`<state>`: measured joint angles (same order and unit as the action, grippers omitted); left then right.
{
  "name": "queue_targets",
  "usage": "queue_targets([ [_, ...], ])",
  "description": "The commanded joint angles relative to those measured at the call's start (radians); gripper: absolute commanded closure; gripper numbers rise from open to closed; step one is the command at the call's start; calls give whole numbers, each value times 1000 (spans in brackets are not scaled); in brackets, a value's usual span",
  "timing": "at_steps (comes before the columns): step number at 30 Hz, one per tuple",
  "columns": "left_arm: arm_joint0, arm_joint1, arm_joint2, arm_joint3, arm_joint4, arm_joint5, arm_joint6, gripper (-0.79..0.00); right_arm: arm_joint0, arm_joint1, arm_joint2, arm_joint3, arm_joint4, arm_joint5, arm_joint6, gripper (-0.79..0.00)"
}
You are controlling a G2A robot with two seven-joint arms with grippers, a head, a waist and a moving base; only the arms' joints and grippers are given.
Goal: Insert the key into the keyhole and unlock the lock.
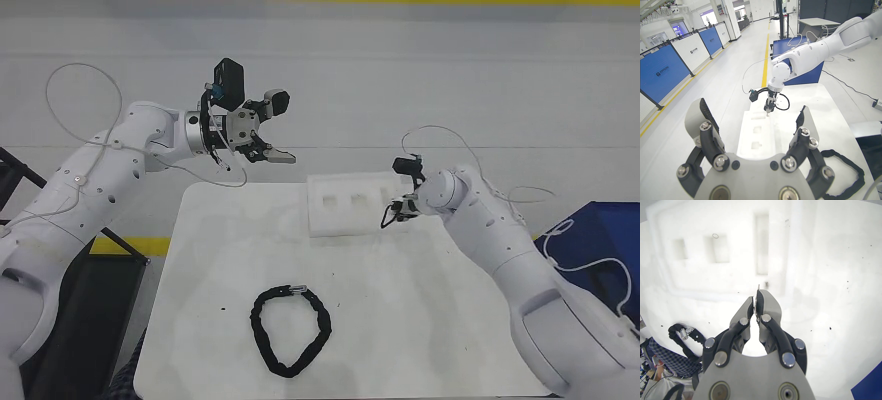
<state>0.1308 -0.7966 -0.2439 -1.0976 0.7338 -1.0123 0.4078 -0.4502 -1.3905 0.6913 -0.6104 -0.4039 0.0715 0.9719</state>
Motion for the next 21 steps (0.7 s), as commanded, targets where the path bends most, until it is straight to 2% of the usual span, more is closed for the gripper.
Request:
queue_targets([
  [1,0,0,0,0,0,0,0,-785,-14,19,33,-45,17,-30,28,0],
  [8,0,0,0,0,0,0,0,-785,-109,96,175,-259,81,-131,123,0],
  [12,0,0,0,0,0,0,0,-785,-191,137,277,-384,172,-218,199,0],
  [21,0,0,0,0,0,0,0,-785,-321,197,455,-574,353,-319,317,0],
])
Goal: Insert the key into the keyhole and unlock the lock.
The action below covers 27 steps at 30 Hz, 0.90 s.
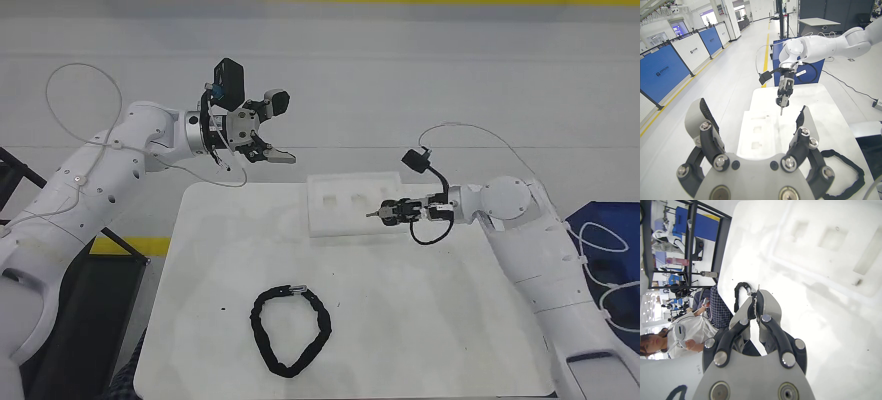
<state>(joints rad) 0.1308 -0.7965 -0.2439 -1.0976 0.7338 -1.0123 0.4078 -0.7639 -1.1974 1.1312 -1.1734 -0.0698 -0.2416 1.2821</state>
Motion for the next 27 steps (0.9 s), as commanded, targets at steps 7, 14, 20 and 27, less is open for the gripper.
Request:
queue_targets([
  [7,0,0,0,0,0,0,0,-785,-76,29,106,-93,129,-9,11,0],
  [14,0,0,0,0,0,0,0,-785,-129,49,197,-89,312,-70,62,0],
  [20,0,0,0,0,0,0,0,-785,-149,58,229,-36,418,-94,73,0],
  [27,0,0,0,0,0,0,0,-785,-150,62,236,-17,452,-114,87,0],
])
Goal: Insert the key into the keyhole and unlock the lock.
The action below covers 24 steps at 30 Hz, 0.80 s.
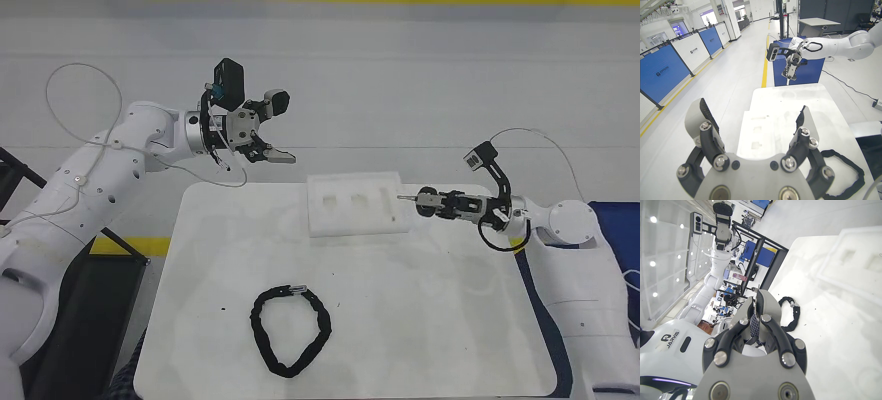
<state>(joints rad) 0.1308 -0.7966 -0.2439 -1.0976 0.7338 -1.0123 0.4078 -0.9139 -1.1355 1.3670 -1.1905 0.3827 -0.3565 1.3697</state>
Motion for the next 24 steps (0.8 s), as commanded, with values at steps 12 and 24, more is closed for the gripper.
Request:
queue_targets([
  [12,0,0,0,0,0,0,0,-785,0,0,0,0,-1,1,-1,0],
  [24,92,11,-70,-43,119,65,-6,-785,0,0,0,0,-1,1,-1,0],
])
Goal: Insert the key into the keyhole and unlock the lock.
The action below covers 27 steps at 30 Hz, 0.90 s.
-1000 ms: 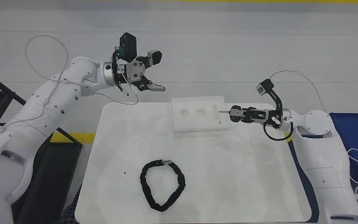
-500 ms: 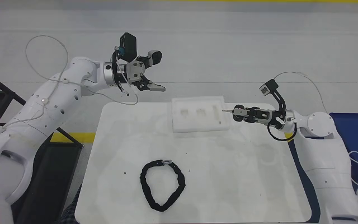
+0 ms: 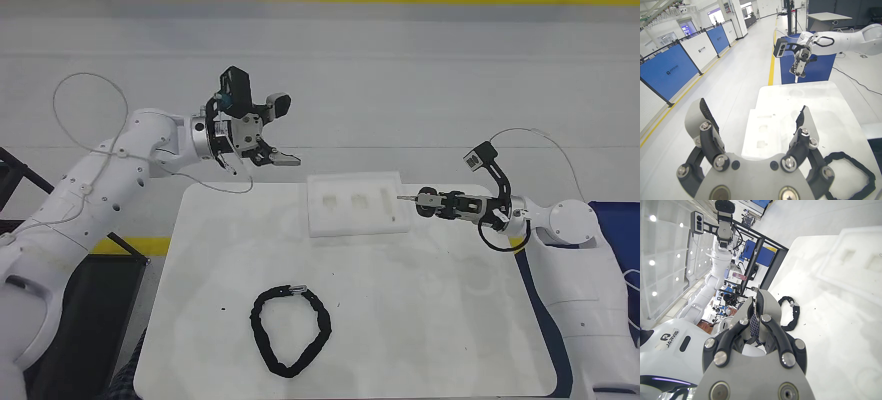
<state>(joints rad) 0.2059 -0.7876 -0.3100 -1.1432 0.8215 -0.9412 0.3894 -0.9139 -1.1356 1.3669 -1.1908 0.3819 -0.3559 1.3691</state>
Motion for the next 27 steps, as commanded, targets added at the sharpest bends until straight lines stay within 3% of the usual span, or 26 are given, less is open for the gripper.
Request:
queue_targets([
  [1,32,4,-8,10,41,-15,26,-785,0,0,0,0,0,0,0,0],
  [8,115,10,-35,41,99,-56,69,-785,0,0,0,0,0,0,0,0],
  [14,165,9,-20,7,217,-71,123,-785,0,0,0,0,0,0,0,0],
  [19,178,6,37,-12,307,-71,179,-785,0,0,0,0,0,0,0,0],
  [22,164,3,133,-38,390,-71,219,-785,0,0,0,0,0,0,0,0],
  [27,207,0,140,-52,565,-71,301,-785,0,0,0,0,0,0,0,0],
])
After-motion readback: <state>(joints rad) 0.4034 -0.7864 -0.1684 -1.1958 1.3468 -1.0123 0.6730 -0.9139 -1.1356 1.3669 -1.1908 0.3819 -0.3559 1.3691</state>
